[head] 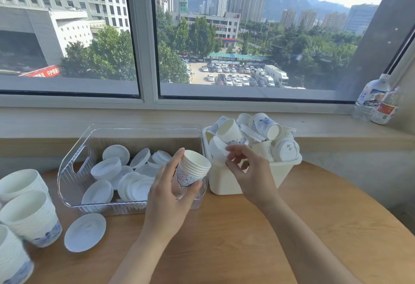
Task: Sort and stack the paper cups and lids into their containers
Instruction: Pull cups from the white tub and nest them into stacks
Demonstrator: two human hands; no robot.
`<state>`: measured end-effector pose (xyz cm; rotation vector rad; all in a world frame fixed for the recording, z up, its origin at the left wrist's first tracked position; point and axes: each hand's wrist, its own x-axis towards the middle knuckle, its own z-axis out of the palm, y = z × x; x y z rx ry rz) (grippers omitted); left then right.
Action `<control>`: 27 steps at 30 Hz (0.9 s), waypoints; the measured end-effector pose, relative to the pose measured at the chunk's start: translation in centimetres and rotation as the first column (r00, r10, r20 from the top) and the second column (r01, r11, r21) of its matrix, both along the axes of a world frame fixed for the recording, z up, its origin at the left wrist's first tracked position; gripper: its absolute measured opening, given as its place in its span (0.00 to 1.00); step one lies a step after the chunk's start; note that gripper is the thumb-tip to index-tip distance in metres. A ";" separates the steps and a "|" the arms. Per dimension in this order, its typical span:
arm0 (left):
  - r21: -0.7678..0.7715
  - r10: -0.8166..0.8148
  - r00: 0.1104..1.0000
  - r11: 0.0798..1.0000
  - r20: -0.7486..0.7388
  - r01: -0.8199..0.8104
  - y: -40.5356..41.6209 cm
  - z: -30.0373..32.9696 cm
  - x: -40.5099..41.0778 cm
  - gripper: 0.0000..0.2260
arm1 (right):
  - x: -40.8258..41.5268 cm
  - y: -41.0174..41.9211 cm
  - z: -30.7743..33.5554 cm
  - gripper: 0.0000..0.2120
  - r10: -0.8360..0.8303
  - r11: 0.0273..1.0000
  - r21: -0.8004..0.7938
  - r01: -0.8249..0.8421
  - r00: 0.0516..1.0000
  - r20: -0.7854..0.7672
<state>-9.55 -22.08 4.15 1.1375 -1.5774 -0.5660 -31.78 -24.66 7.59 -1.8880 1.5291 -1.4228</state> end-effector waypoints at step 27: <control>0.031 -0.015 0.998 0.999 0.055 0.013 2.2 -2.4 -1.0 0.34 | -2.3 6.4 -5.1 0.13 -0.054 0.998 0.019 0.061 0.959 -0.278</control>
